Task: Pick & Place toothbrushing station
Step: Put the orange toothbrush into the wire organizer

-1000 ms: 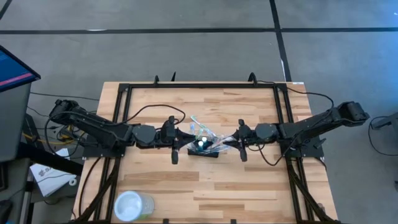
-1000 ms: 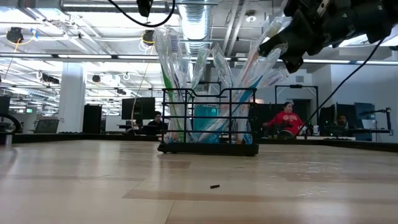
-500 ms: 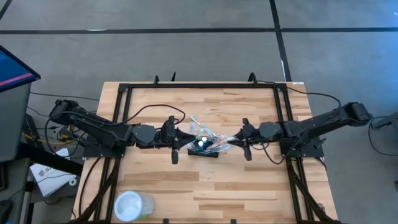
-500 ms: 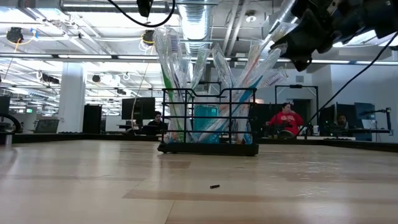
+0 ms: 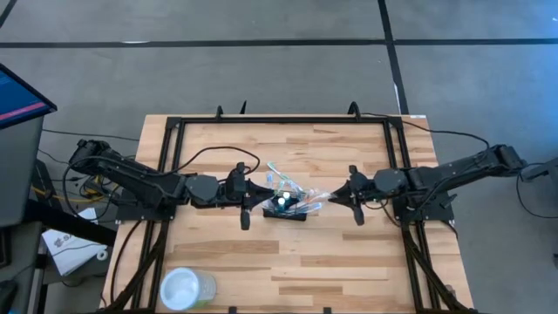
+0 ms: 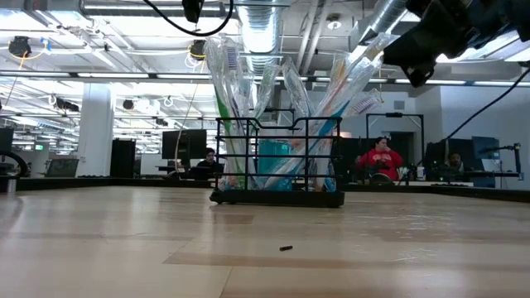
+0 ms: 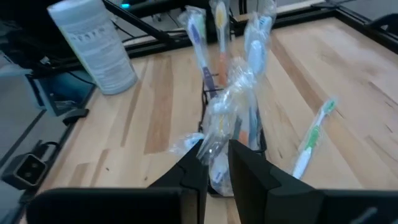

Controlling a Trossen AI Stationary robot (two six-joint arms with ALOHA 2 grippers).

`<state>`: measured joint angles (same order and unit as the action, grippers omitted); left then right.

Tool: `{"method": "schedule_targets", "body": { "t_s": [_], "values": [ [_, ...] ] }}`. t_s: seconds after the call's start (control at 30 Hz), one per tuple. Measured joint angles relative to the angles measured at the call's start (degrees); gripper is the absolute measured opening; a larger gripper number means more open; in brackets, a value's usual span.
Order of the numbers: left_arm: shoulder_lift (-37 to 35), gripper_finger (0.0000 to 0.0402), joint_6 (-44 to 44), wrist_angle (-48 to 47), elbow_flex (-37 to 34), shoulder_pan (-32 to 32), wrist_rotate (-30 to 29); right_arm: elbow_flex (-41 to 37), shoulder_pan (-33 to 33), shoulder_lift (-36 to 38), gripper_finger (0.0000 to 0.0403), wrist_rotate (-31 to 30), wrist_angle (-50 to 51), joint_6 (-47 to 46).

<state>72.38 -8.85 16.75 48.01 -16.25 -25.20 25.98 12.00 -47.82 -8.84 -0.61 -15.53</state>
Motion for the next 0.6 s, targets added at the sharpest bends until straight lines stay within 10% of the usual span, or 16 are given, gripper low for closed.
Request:
{"method": "schedule_targets", "body": {
  "t_s": [0.6],
  "values": [
    [0.0, 0.003, 0.01, 0.03, 0.0, 0.0, 0.01, 1.43, 0.25, 2.1, 0.0054, -3.63, 0.13, 2.33]
  ]
}}
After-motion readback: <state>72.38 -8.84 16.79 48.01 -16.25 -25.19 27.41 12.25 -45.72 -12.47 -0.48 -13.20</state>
